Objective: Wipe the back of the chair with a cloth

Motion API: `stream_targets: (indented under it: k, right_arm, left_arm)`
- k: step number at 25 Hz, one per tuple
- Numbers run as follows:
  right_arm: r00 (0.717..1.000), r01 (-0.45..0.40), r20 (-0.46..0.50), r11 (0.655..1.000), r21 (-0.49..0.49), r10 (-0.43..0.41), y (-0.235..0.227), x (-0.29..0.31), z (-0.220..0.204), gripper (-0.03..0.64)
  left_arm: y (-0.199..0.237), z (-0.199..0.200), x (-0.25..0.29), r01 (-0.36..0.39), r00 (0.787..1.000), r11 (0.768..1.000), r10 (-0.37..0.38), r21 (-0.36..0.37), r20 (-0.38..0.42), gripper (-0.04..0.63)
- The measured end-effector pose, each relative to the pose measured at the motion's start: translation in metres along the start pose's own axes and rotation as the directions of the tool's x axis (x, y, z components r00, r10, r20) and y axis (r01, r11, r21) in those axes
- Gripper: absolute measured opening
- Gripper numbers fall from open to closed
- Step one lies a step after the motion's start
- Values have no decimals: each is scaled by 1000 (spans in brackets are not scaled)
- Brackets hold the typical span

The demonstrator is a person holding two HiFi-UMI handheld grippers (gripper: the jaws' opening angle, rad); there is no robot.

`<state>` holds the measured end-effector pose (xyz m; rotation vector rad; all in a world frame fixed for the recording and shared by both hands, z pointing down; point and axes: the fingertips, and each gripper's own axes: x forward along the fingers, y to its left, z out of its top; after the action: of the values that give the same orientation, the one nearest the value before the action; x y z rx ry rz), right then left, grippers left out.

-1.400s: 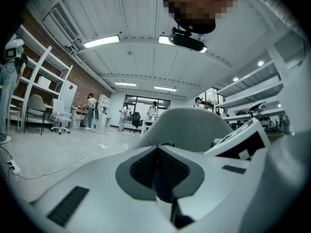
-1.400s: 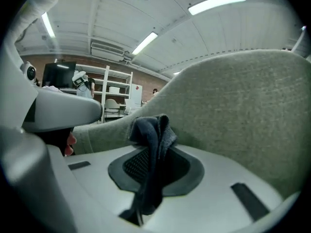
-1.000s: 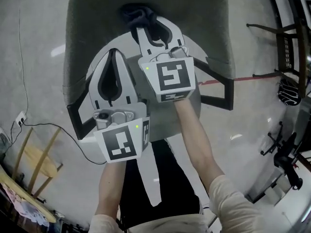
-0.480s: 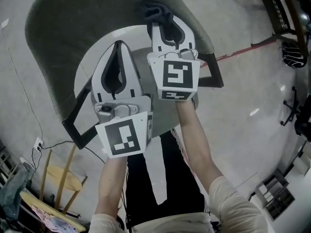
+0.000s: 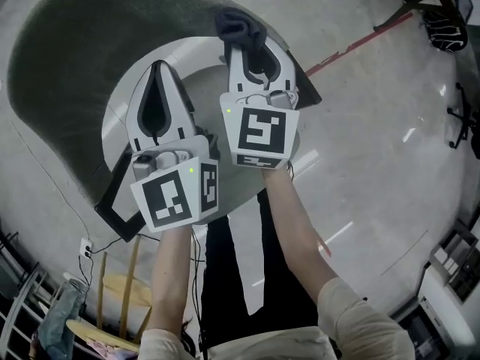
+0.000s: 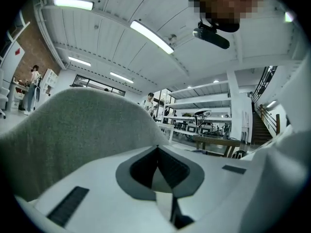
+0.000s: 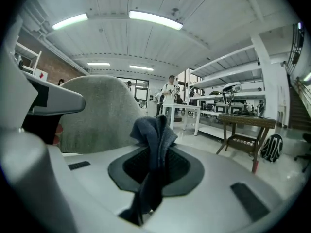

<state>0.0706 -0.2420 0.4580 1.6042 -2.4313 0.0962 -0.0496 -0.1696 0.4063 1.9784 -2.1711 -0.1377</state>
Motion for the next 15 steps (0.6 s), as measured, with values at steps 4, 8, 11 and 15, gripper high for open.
stream_targets:
  k: [4,8,11,15]
  right_arm:
    - [998,70,2,998,9,-70,-12,-15,-5,60]
    - [992,126,-11,992,30,-126,-20,-28,-15,60]
    - [988,154,-16,987,38,-154,-27,-39,-19,60]
    - [983,180,-28,983,35,-179,-35,-53,-23,60]
  left_arm:
    - [-13,-7,4,65,998,998,-65,-19,-3,15]
    - [-35,-15,6,179,984,984,-179,-3,-6,15]
    - [-47,-16,3,205,979,978,-205,37,-11,15]
    - [-59,-16,-2,241,970,969,-240,57,-24,15]
